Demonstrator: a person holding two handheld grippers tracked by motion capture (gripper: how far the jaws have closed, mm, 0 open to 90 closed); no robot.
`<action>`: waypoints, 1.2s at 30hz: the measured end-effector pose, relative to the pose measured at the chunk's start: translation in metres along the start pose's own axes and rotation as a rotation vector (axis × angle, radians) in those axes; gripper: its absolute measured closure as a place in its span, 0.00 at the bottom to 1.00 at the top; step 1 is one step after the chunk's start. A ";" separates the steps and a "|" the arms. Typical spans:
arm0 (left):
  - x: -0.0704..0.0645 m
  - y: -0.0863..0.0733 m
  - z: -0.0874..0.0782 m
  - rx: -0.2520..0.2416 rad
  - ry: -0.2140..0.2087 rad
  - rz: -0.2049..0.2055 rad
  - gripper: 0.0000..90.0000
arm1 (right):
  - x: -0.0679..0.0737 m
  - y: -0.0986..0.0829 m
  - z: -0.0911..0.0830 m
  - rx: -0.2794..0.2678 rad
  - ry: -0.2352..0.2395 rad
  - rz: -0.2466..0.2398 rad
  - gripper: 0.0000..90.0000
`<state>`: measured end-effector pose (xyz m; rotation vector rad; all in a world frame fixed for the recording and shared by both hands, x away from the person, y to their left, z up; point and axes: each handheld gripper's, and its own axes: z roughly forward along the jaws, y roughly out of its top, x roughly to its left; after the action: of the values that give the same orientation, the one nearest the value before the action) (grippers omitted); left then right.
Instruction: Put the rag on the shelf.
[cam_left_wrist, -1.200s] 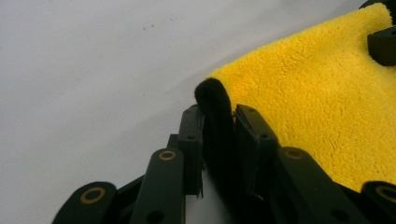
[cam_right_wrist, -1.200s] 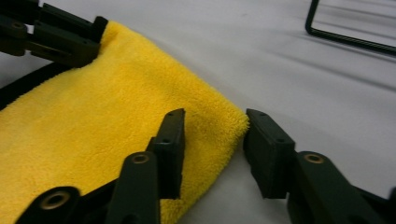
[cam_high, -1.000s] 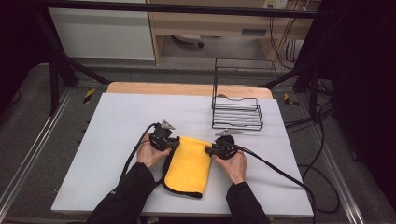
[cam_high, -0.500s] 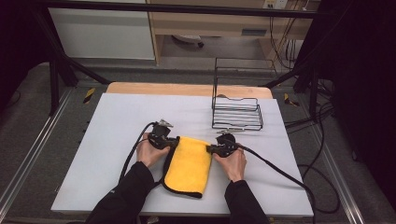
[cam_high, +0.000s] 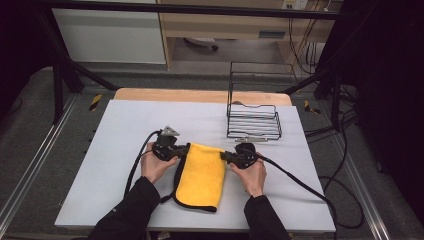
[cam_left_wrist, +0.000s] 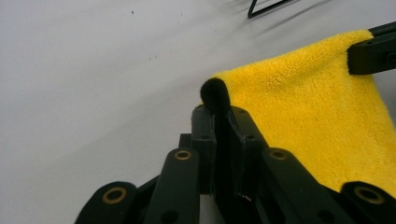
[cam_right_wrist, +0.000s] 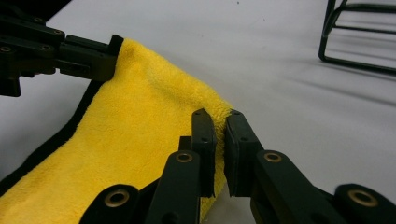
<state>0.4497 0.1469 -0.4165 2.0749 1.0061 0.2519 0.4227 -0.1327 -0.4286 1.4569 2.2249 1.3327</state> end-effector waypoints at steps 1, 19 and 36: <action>-0.001 0.000 -0.003 -0.010 -0.002 0.000 0.90 | 0.001 0.000 -0.002 -0.009 0.003 -0.007 0.93; -0.019 0.001 -0.051 -0.144 0.007 0.042 0.90 | 0.024 0.015 -0.032 -0.105 0.051 -0.111 0.94; -0.039 0.019 -0.084 -0.265 0.027 0.071 0.91 | 0.040 0.039 -0.065 -0.216 0.033 -0.199 0.94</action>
<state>0.3943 0.1591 -0.3411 1.8713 0.8649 0.4270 0.3913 -0.1337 -0.3489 1.1166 2.1032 1.4845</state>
